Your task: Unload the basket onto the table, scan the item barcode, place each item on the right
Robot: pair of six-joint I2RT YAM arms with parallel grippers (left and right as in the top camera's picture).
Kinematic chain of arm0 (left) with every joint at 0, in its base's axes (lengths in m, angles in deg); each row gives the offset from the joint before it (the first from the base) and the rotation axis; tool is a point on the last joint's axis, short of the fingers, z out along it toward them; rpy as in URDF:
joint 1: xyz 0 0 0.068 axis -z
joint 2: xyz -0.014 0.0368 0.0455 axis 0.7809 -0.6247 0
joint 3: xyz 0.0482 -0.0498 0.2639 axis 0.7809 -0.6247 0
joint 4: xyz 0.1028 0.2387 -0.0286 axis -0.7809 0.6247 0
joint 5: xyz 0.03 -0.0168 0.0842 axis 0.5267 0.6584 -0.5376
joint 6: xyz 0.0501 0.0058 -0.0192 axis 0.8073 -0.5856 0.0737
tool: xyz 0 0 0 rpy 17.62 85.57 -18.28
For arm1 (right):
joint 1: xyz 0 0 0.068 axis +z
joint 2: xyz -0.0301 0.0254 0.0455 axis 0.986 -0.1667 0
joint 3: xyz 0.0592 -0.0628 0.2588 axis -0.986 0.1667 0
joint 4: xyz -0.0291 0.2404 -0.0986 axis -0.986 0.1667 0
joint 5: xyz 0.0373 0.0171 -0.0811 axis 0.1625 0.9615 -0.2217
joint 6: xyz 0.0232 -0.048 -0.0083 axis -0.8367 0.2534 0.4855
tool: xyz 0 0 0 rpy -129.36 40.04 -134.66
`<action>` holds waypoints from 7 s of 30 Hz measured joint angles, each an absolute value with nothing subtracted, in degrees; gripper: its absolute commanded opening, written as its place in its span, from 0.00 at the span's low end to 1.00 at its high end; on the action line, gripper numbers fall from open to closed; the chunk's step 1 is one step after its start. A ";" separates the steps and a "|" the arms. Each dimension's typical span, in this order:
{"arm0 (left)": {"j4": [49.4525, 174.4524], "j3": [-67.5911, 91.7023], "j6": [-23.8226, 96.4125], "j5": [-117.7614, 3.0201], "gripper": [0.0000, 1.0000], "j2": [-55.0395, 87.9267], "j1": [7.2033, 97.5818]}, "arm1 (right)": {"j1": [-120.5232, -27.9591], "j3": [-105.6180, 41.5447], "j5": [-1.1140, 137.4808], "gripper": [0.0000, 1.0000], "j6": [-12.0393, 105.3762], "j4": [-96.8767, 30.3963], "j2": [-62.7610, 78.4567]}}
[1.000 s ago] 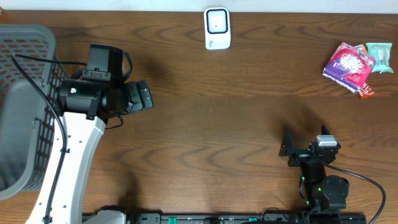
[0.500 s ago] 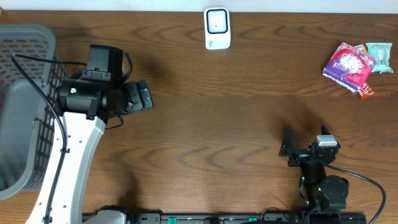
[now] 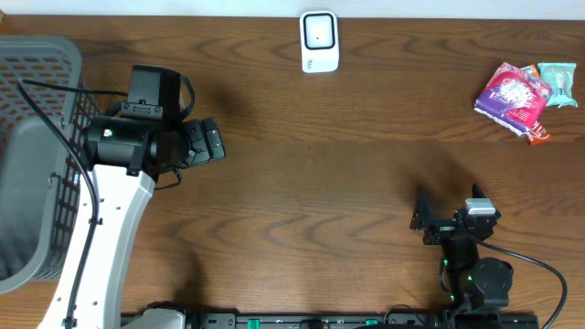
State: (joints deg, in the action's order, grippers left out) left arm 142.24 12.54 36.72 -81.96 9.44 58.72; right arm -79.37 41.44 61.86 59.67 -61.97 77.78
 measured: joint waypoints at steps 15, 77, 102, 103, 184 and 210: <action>142.24 12.54 38.27 -85.41 0.98 9.44 58.46 | -79.37 41.44 61.86 0.99 59.67 -61.97 77.80; 74.59 -67.29 49.68 -85.70 0.98 87.51 58.37 | -79.37 41.44 61.83 0.99 59.65 -61.97 77.93; 79.09 -67.04 55.89 -83.25 0.98 87.51 56.69 | -79.37 41.44 61.86 0.99 59.65 -61.97 77.93; 79.09 -67.04 56.13 -83.25 0.98 87.51 56.64 | -79.37 41.44 61.86 0.99 59.65 -61.97 77.93; 79.09 -67.02 57.55 -83.25 0.98 87.51 55.18 | -79.37 41.44 61.83 0.99 59.65 -61.97 77.95; 79.11 -67.02 57.55 -83.25 0.98 87.51 55.18 | -79.37 41.44 61.86 0.99 59.65 -61.97 77.95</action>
State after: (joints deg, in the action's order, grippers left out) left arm 79.11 -67.02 57.55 -83.25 87.51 55.18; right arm -79.37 41.44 61.86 59.65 -61.97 77.95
